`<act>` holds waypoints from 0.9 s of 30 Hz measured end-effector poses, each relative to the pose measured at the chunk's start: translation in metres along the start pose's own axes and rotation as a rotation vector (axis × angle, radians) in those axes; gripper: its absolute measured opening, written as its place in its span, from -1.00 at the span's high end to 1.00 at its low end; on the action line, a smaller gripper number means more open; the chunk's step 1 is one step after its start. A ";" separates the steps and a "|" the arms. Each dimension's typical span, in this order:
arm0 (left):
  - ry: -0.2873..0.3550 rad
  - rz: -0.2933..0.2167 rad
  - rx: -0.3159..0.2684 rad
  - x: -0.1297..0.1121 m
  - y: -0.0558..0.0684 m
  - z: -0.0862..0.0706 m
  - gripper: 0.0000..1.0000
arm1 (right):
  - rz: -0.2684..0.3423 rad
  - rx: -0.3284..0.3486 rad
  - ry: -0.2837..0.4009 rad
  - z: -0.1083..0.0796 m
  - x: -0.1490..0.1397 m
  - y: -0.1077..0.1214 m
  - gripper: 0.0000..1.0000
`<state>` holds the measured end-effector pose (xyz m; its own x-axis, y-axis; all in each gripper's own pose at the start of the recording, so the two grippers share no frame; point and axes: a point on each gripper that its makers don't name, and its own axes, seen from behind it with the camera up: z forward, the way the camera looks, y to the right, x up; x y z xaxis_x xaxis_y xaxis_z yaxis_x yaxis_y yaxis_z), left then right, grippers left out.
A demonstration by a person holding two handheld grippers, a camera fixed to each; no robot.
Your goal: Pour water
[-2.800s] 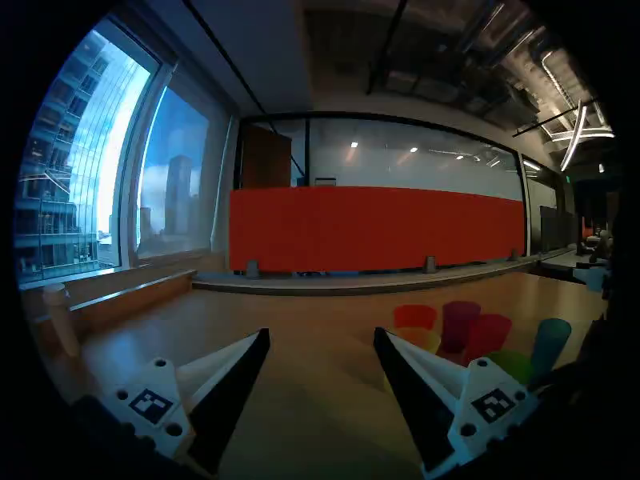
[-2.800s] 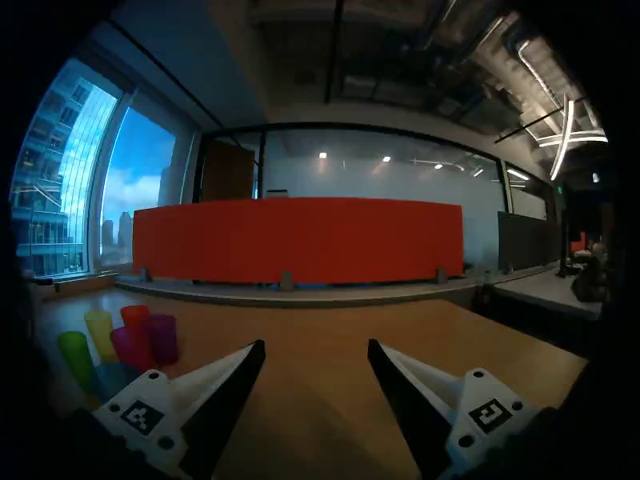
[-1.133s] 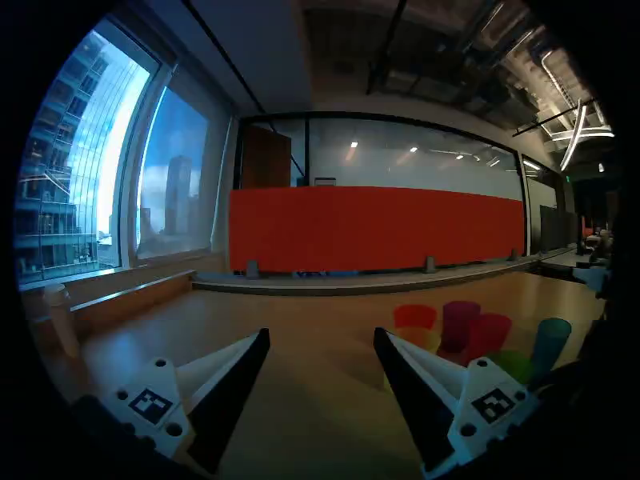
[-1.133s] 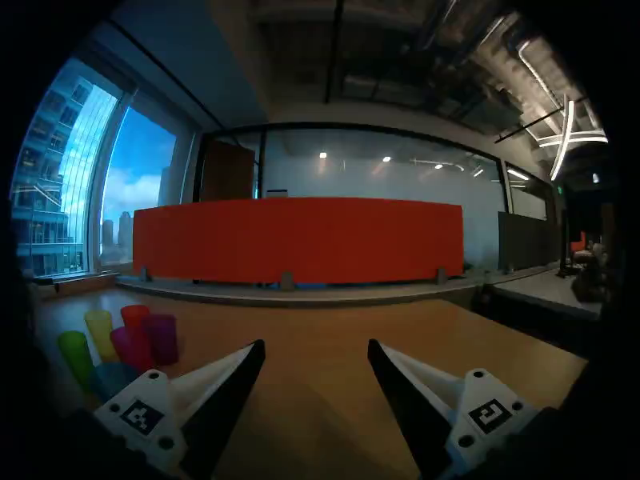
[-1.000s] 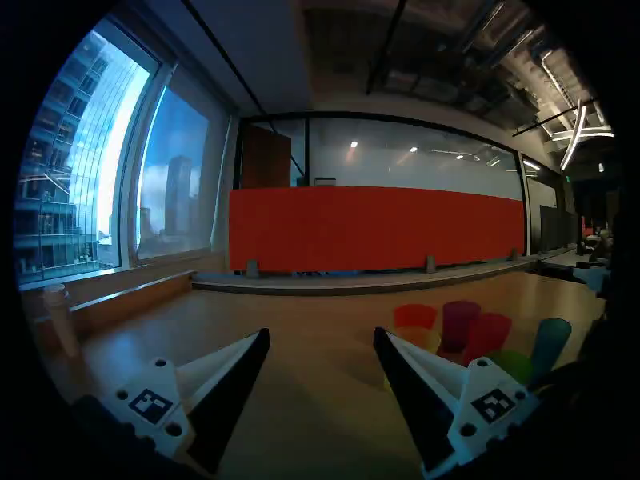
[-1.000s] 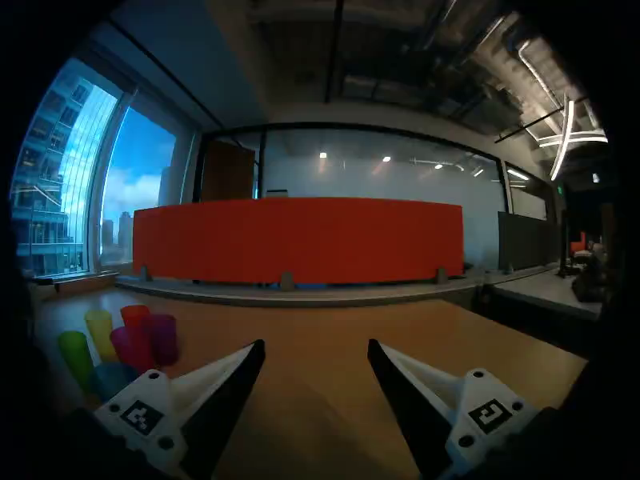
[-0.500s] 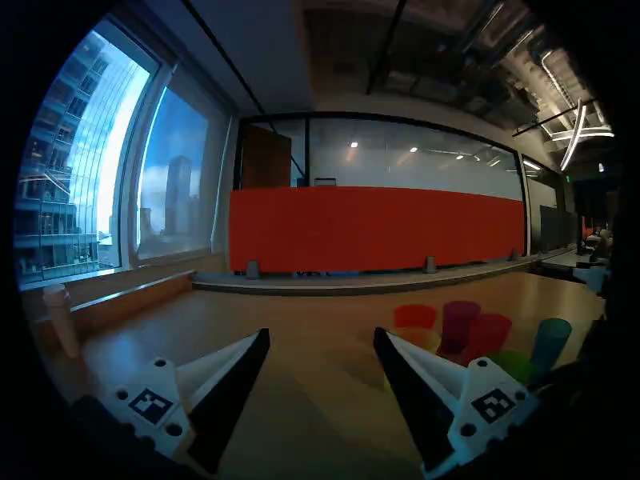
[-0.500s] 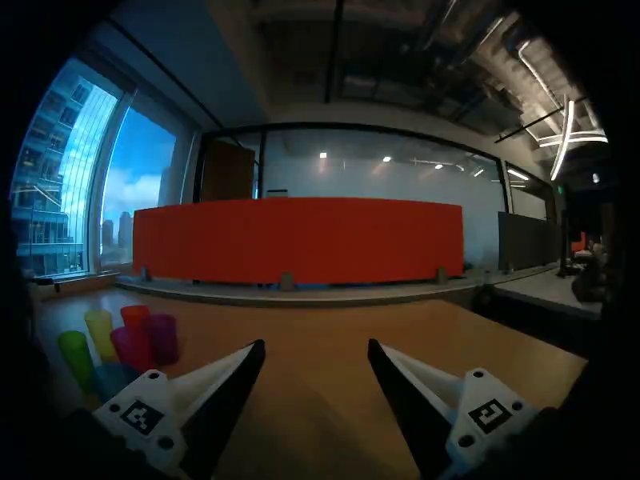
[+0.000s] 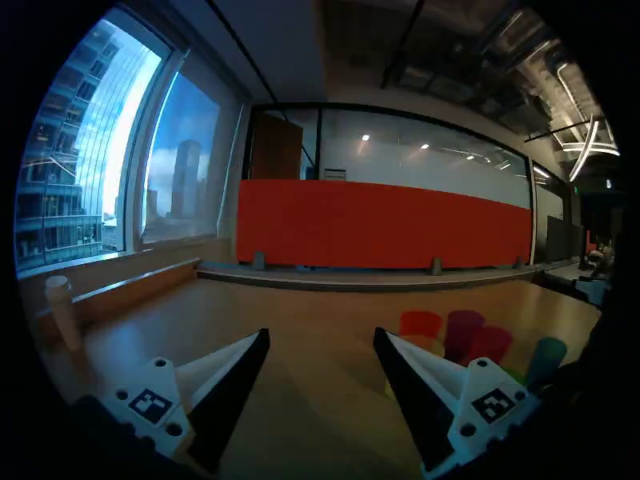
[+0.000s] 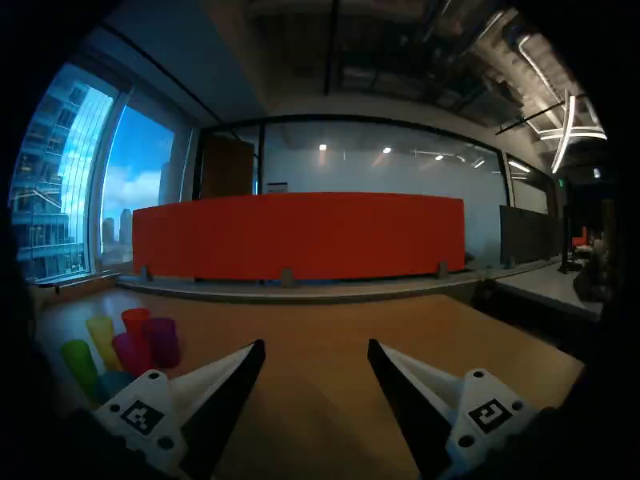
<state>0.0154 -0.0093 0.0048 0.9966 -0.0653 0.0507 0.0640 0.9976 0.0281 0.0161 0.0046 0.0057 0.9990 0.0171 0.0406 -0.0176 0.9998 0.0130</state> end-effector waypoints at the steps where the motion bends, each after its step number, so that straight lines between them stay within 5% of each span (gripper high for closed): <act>1: 0.000 -0.007 -0.002 0.006 -0.001 0.001 -0.93 | -0.002 0.003 -0.001 0.000 0.006 0.000 -0.99; 12: 0.003 -0.047 -0.034 0.080 -0.008 0.005 -0.93 | -0.037 0.025 -0.017 0.002 0.082 0.005 -0.99; 27: -0.005 -0.004 -0.118 0.160 0.007 0.016 -0.93 | 0.008 0.085 -0.024 0.008 0.165 -0.004 -0.99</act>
<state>0.1748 -0.0129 0.0296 0.9960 -0.0693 0.0557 0.0741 0.9932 -0.0897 0.1807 0.0029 0.0207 0.9976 0.0239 0.0651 -0.0302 0.9948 0.0972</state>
